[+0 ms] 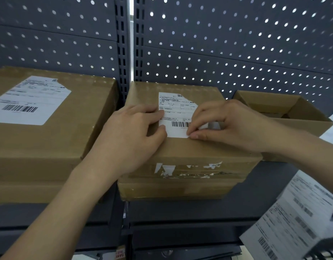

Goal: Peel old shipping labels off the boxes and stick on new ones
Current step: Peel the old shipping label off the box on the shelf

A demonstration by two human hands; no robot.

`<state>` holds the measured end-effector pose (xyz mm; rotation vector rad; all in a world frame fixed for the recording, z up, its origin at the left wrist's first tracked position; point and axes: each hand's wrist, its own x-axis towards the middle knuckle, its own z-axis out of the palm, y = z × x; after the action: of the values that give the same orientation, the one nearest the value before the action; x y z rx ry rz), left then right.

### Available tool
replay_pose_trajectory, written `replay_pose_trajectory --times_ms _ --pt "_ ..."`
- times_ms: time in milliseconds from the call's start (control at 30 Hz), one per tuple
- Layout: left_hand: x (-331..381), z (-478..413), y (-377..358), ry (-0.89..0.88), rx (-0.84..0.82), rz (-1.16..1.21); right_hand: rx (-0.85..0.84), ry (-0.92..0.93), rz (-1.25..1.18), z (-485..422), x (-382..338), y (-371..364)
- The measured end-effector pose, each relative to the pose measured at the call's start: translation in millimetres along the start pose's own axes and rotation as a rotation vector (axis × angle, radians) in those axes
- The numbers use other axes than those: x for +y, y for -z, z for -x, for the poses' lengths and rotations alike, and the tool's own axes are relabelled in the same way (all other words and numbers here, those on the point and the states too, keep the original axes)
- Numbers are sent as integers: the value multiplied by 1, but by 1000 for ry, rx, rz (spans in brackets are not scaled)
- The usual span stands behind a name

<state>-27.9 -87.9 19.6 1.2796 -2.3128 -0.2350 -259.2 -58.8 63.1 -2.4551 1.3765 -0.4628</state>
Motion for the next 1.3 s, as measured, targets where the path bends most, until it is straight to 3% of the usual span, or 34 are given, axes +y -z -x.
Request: replay_pose_trajectory --times_ms 433,567,700,867,1300 --pt "2 0 -1 9 47 -22 -35 155 298 -20 -4 -8" --pt "3 1 1 14 42 -20 -57 39 168 -19 -3 -6" --pt "1 1 1 13 42 6 23 -132 -178 -5 2 15" --pt "1 1 1 6 48 24 -43 -132 -9 1 16 19" --pt "1 8 3 85 137 123 -92 -6 -58 -19 4 6"
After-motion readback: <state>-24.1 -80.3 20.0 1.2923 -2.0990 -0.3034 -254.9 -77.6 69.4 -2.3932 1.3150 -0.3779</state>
